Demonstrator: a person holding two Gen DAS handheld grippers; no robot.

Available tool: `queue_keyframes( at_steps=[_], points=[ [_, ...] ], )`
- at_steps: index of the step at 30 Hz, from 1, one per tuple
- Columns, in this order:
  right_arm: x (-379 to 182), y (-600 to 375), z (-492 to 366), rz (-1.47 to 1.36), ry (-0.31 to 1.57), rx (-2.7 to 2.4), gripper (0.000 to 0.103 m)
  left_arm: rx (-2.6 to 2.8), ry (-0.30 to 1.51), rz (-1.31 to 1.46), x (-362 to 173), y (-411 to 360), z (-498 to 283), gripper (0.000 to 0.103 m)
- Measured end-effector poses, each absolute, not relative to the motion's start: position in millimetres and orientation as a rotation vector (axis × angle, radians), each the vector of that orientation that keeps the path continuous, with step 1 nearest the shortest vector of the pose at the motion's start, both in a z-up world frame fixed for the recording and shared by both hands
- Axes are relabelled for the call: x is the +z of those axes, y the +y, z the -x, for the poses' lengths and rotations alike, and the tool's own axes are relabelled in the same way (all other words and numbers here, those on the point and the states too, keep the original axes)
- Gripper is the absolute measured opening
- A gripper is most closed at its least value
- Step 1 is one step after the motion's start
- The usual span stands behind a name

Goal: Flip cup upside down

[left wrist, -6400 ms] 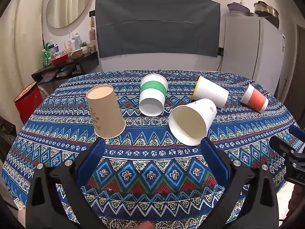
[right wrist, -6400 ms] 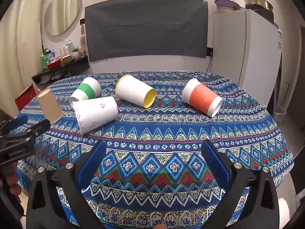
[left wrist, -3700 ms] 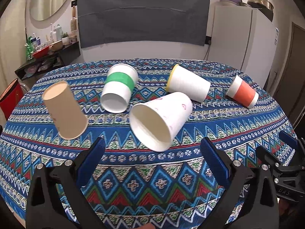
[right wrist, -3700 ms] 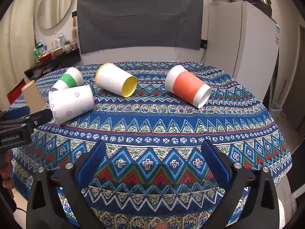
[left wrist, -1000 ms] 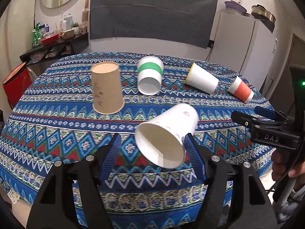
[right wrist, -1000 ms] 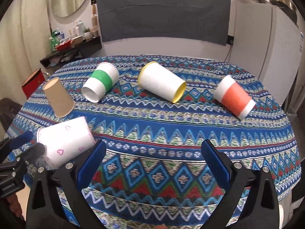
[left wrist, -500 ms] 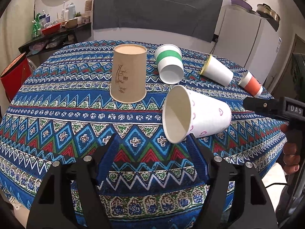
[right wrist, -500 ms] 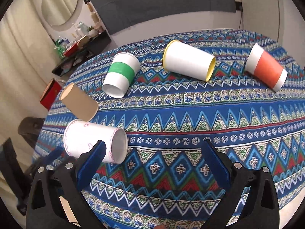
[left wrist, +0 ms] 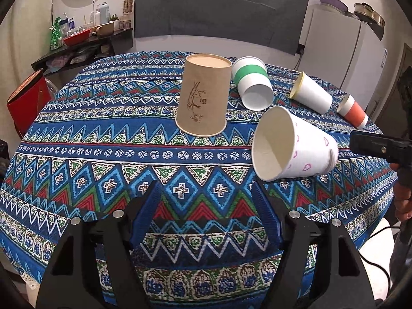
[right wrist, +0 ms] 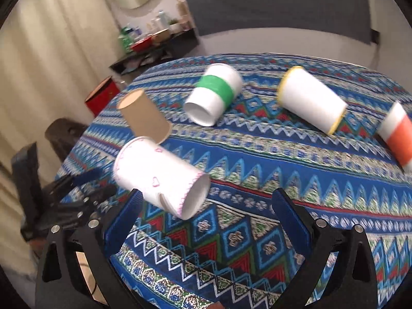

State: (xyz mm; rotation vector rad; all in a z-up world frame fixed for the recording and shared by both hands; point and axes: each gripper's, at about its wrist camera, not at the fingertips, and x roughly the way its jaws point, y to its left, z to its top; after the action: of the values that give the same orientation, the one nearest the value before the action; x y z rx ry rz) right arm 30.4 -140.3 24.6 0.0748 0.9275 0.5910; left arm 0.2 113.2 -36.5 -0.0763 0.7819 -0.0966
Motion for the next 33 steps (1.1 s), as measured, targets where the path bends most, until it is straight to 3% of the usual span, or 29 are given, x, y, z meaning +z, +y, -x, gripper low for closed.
queue_keyframes(
  at_steps=[23,24,26,33],
  points=[
    [-10,-92,-69,0.233,0.937,1.068,0.094,-0.200,0.849,-0.027,-34,130,-81,0.073],
    [-11,-89,-70,0.243,0.935,1.073,0.092,-0.205,0.855,-0.026,-34,129,-85,0.073],
    [-14,-86,-73,0.253,0.938,1.080,0.064,-0.205,0.860,-0.029,-35,128,-89,0.073],
    [-17,-97,-80,0.188,0.936,1.092,0.055,-0.228,0.886,-0.030,-43,122,-97,0.073]
  ],
)
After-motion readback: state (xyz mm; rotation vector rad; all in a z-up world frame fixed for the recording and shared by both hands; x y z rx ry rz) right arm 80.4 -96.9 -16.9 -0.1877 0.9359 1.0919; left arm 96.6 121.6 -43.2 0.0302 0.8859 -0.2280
